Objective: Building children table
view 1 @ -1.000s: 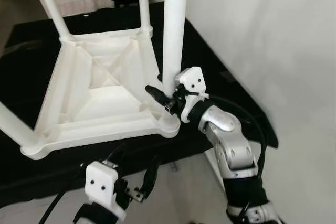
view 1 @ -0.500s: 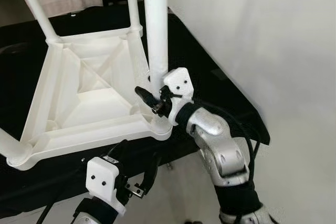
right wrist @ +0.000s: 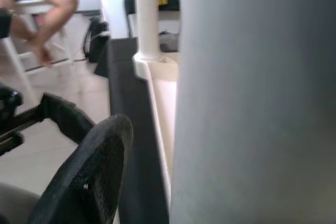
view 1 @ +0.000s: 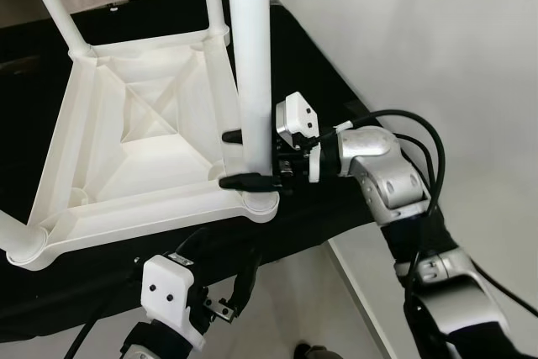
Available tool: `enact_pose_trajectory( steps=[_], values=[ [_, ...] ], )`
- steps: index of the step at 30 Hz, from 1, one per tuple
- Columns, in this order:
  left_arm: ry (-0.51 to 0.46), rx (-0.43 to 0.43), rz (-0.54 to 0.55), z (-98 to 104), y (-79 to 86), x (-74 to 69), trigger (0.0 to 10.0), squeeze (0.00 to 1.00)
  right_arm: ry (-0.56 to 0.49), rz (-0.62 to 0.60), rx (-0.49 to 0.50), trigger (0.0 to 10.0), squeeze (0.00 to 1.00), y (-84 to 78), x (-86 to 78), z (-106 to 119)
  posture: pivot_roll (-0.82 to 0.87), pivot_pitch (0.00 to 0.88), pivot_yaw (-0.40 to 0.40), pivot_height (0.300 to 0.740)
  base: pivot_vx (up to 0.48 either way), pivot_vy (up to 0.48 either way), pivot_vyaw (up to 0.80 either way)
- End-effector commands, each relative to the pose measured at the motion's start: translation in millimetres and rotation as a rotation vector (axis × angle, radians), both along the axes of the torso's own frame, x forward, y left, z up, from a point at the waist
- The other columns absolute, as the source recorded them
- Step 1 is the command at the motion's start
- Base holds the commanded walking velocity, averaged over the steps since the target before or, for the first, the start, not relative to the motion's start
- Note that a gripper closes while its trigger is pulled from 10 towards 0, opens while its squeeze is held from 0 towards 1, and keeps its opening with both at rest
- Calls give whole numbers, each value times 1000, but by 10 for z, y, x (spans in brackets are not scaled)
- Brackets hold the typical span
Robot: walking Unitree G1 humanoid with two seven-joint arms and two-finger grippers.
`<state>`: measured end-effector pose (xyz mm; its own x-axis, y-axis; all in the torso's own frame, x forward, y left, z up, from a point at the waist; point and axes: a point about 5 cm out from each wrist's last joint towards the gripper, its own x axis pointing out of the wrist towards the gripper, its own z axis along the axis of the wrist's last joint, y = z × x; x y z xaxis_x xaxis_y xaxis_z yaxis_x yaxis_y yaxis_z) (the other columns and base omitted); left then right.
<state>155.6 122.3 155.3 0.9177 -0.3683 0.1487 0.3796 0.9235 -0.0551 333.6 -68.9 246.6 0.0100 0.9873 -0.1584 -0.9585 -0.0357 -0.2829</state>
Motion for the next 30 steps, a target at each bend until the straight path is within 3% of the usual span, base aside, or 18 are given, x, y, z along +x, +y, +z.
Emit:
enact_pose_trajectory(
  steps=[1, 4, 5, 6, 13, 19, 20, 21, 22, 24, 25, 26, 27, 28, 29, 30],
  values=[
    [19, 5, -4, -9, -10, -43, 10000, 0, 0, 65, -16, 10000, 0, 31, 0, 30, 14, 253, -25, 740, 0, 0, 0],
    [22, 5, -3, -5, -12, -59, 10000, 0, 16, 94, -20, 10000, 0, 31, 33, 69, 23, 259, -23, 740, 0, 0, 0],
    [27, 7, -3, -3, -12, -75, 10000, 0, 27, 116, -24, 6157, 0, 35, 68, 112, 31, 265, -20, 740, 0, 0, 0],
    [31, 8, -4, -2, -12, -89, 10000, 0, 32, 146, -29, 0, 0, 32, 97, 151, 37, 267, -20, 740, 0, 0, 0],
    [39, 9, -5, -5, -20, -110, 10000, 0, 34, 208, -55, 0, 0, -26, 165, 194, 36, 266, -25, 740, 0, 0, 0],
    [39, 8, -2, -13, -32, -108, 10000, 0, 30, 151, -51, 0, 0, -114, 191, 120, 26, 258, -35, 740, 0, 0, 0],
    [39, 7, 0, -16, -33, -105, 10000, 0, 45, 46, -45, 0, 0, -145, 206, 29, 16, 254, -45, 740, 0, 0, 0],
    [39, 7, 0, -16, -33, -105, 10000, 0, 45, 46, -45, 0, 0, -145, 206, 29, 16, 254, -45, 740, 0, 0, 0],
    [38, 6, 2, -19, -28, -102, 10000, 0, 98, -130, -20, 0, 0, -143, 174, -176, 10, 251, -48, 740, 0, 0, 0],
    [38, 6, 2, -19, -28, -102, 10000, 0, 98, -130, -20, 0, 0, -143, 174, -176, 10, 251, -48, 740, 0, 0, 0],
    [37, 7, 2, -20, -18, -97, 10000, 0, 188, -391, 4, 0, 0, -121, 109, -468, 12, 246, -41, 740, 0, 0, 0],
    [37, 7, 2, -20, -18, -97, 10000, 0, 188, -391, 4, 0, 0, -121, 109, -468, 12, 246, -41, 740, 0, 0, 0],
    [35, 12, -1, -23, -4, -83, 10000, 0, 261, -681, 33, 0, 0, -70, -81, -747, 1, 250, -21, 740, 0, 0, 0],
    [35, 12, -1, -23, -4, -83, 10000, 0, 261, -681, 33, 0, 0, -70, -81, -747, 1, 250, -21, 740, 0, 0, 0],
    [35, 16, -5, -31, 10, -66, 10000, 0, 309, -888, 56, 0, 0, -85, -223, -882, -13, 236, -12, 740, 0, 0, 0],
    [34, 18, -10, -39, 17, -45, 10000, 0, 313, -1003, 92, 0, 0, -56, -245, -892, -24, 225, -8, 740, 0, 0, 0]
  ],
)
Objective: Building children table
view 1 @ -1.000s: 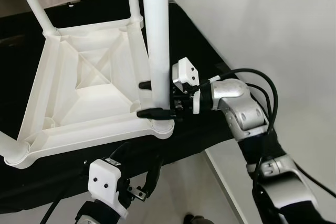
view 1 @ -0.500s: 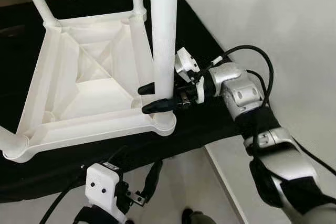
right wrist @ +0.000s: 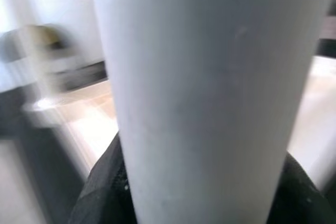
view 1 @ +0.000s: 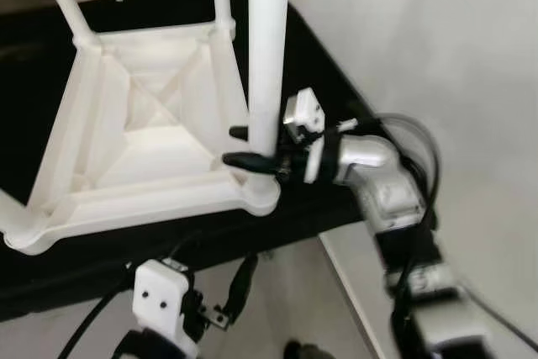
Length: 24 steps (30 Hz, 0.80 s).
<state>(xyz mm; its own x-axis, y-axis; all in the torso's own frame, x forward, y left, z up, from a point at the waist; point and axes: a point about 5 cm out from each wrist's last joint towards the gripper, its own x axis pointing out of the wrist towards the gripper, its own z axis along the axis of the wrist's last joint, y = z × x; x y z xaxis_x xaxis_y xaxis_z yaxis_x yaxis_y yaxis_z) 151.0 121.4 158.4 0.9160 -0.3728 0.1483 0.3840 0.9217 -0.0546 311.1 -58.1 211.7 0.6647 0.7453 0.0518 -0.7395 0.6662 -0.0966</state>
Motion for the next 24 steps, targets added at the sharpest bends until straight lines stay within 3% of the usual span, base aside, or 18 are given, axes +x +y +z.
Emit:
enact_pose_trajectory(
  steps=[1, 4, 5, 6, 7, 8, 10, 11, 12, 17, 18, 19, 20, 21, 22, 24],
  values=[
    [34, 17, -5, -70, 27, 1, 10000, 0, 284, -243, -93, 0, 0, -164, -19, -543, -24, 225, -8, 740, 0, 0, 0],
    [33, 18, -11, -82, 27, 23, 10000, 0, 272, -284, -63, 0, 0, -105, 33, -503, -14, 209, -13, 740, 0, 0, 0],
    [31, 19, -16, -87, 22, 37, 10000, 0, 246, -275, -39, 0, 0, -19, 116, -428, -14, 209, -13, 740, 0, 0, 0],
    [25, 24, -8, -89, 23, 50, 10000, 0, 211, -218, -26, 3804, 0, 120, 209, -320, 2, 193, -25, 740, 0, 0, 0],
    [25, 24, -8, -89, 23, 50, 10000, 0, 211, -218, -26, 3804, 0, 120, 209, -320, 2, 193, -25, 740, 0, 0, 0],
    [21, 25, 8, -89, 31, 58, 10000, 0, 174, -140, -9, 10000, 0, 231, 280, -218, 5, 192, -26, 740, 0, 0, 0],
    [15, 26, 28, -86, 42, 64, 10000, 0, 133, -26, 12, 10000, 0, 322, 356, -93, 6, 191, -27, 740, 0, 0, 0],
    [15, 26, 28, -86, 42, 64, 10000, 0, 133, -26, 12, 10000, 0, 322, 356, -93, 6, 191, -27, 740, 0, 0, 0],
    [15, 27, 30, -84, 43, 65, 10000, 0, 118, 55, 17, 10000, 1000, 313, 413, -40, 8, 191, -29, 740, 0, 0, 0],
    [14, 27, 27, -80, 38, 64, 10000, 0, 98, 105, 35, 10000, 1000, 235, 451, 78, 6, 192, -27, 740, 0, 0, 0],
    [14, 26, 24, -77, 33, 61, 10000, 0, 77, 145, 40, 10000, 1000, 214, 431, 141, 8, 197, -27, 740, 0, 0, 0],
    [15, 24, 19, -74, 25, 51, 10000, 0, 24, 262, 23, 10000, 1000, 167, 403, 239, 14, 206, -24, 740, 0, 0, 0],
    [15, 24, 19, -74, 25, 51, 10000, 0, 24, 262, 23, 10000, 1000, 167, 403, 239, 14, 206, -24, 740, 0, 0, 0],
    [17, 23, 16, -70, 19, 40, 10000, 0, -21, 405, -33, 10000, 804, 124, 366, 303, 17, 213, -24, 740, 0, 0, 0],
    [18, 22, 14, -68, 15, 34, 10000, 0, -53, 506, -83, 10000, 47, 93, 340, 337, 17, 213, -24, 740, 0, 0, 0],
    [19, 21, 12, -64, 11, 26, 10000, 0, -67, 575, -129, 10000, 0, 60, 338, 354, 17, 220, -25, 740, 0, 0, 0]
  ],
)
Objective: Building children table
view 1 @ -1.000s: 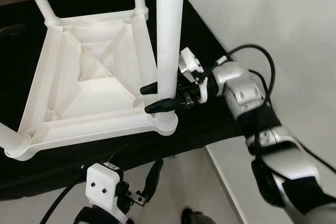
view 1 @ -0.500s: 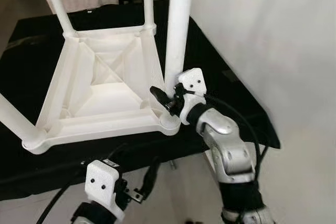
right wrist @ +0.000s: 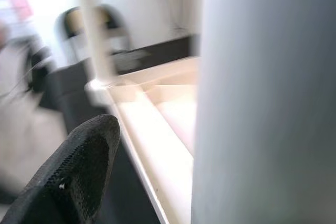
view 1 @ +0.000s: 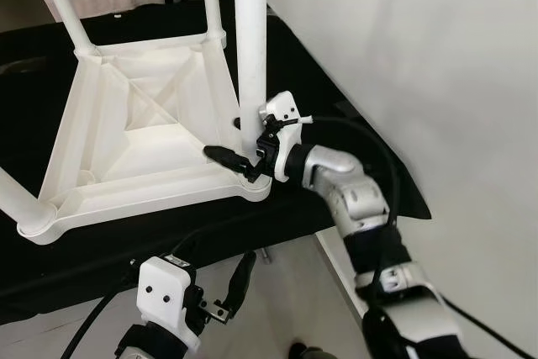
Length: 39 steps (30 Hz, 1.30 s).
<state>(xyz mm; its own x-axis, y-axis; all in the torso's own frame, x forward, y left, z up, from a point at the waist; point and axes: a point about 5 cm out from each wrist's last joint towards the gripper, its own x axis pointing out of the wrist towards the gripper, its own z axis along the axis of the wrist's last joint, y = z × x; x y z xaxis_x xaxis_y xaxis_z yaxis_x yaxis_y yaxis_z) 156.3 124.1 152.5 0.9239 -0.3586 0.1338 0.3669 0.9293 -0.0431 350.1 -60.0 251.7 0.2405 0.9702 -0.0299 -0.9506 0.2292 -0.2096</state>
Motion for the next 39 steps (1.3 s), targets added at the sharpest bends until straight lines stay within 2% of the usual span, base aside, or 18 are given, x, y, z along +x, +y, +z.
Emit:
enact_pose_trajectory(
  steps=[1, 2, 7, 12, 14, 19, 22, 24, 27, 29, 30, 31, 32, 33, 34, 35, 36, 39],
  values=[
    [11, 4, -7, -3, -18, -31, 10000, 0, 5, 129, -28, 10000, 0, 64, -23, -44, 17, 220, -25, 740, 0, 0, 0],
    [11, 4, -7, -3, -18, -31, 10000, 0, 5, 129, -28, 10000, 0, 64, -23, -44, 17, 220, -25, 740, 0, 0, 0],
    [17, 2, -11, 8, -27, -65, 10000, 0, 0, 328, -124, 10000, 0, -15, 30, 49, 27, 238, -10, 740, 0, 0, 0],
    [22, 1, -16, 11, -30, -82, 10000, 0, -1, 346, -118, 10000, 0, -18, 59, 132, 28, 242, -8, 740, 0, 0, 0],
    [24, 1, -18, 13, -34, -92, 10000, 0, 7, 374, -117, 0, 0, -46, 67, 159, 31, 244, -10, 740, 0, 0, 0],
    [24, 0, -18, 15, -35, -95, 10000, 0, 14, 389, -114, 0, 0, -73, 71, 162, 29, 246, -10, 740, 0, 0, 0],
    [25, -2, -17, 15, -38, -93, 10000, 0, 27, 393, -110, 0, 0, -163, 74, 108, 14, 245, -7, 740, 0, 0, 0],
    [24, -4, -19, 11, -41, -83, 10000, 0, 30, 332, -99, 0, 0, -252, 79, 33, -6, 243, -15, 740, 0, 0, 0],
    [24, -5, -21, 7, -45, -78, 10000, 0, 27, 273, -93, 0, 0, -284, 93, -7, -17, 241, -24, 740, 0, 0, 0],
    [21, -9, -20, 7, -43, -68, 10000, 0, 80, -6, -63, 0, 0, -270, 85, -246, -33, 243, -33, 740, 0, 0, 0],
    [19, -9, -19, 9, -32, -62, 10000, 0, 115, -221, -65, 0, 0, -226, 49, -440, -40, 248, -34, 740, 0, 0, 0],
    [19, -9, -19, 9, -32, -62, 10000, 0, 115, -221, -65, 0, 0, -226, 49, -440, -40, 248, -34, 740, 0, 0, 0],
    [17, -9, -16, 12, -19, -56, 10000, 0, 142, -521, -57, 0, 0, -220, -11, -628, -48, 251, -30, 740, 0, 0, 0],
    [16, -9, -15, 14, -8, -51, 10000, 0, 195, -681, -48, 0, 0, -217, -158, -779, -51, 253, -26, 740, 0, 0, 0],
    [16, -9, -15, 14, -8, -51, 10000, 0, 195, -681, -48, 0, 0, -217, -158, -779, -51, 253, -26, 740, 0, 0, 0],
    [14, -7, -15, 16, 0, -38, 10000, 0, 238, -762, -36, 0, 0, -161, -323, -886, -52, 253, -17, 740, 0, 0, 0],
    [14, -6, -15, 11, 8, -27, 10000, 0, 250, -758, -31, 0, 0, -68, -429, -925, -61, 247, -12, 740, 0, 0, 0],
    [15, -5, -18, 2, 10, -7, 10000, 0, 250, -725, -29, 0, 0, 22, -469, -931, -62, 230, -6, 740, 0, 0, 0]
  ],
)
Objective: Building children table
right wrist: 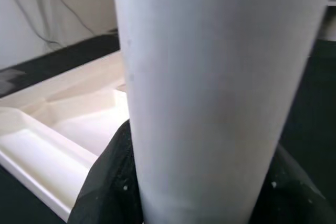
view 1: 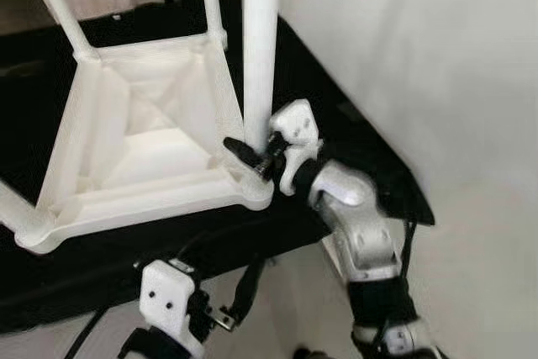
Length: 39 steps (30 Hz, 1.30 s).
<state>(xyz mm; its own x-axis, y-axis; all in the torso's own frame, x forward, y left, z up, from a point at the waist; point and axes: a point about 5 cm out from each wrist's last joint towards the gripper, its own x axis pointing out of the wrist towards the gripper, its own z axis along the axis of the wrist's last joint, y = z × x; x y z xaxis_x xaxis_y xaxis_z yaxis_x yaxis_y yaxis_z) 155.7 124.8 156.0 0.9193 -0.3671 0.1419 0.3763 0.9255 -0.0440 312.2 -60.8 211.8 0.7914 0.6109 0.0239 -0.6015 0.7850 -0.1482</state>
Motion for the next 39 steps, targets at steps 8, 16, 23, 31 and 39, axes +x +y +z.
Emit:
enact_pose_trajectory(
  steps=[8, 16, 23, 31, 39],
  values=[
    [17, -1, 3, -56, 2, 37, 10000, 0, 163, 76, -14, 10000, 0, 222, 92, -283, -54, 204, -22, 740, 0, 0, 0],
    [21, -6, -5, -61, -12, 34, 10000, 0, -5, 550, 25, 10000, 1000, 169, 121, 216, -48, 204, -25, 740, 0, 0, 0],
    [26, -5, -8, -51, -25, -9, 10000, 0, -84, 906, -100, 10000, 0, 173, 138, 409, -25, 219, -16, 740, 0, 0, 0],
    [41, -4, -13, -32, -33, -80, 10000, 0, -41, 1141, -154, 10000, 0, 168, 243, 548, -6, 245, -15, 740, 0, 0, 0],
    [45, -3, -9, -26, -37, -93, 10000, 0, -14, 1180, -154, 0, 0, 152, 287, 486, -4, 255, -15, 740, 0, 0, 0]
  ],
)
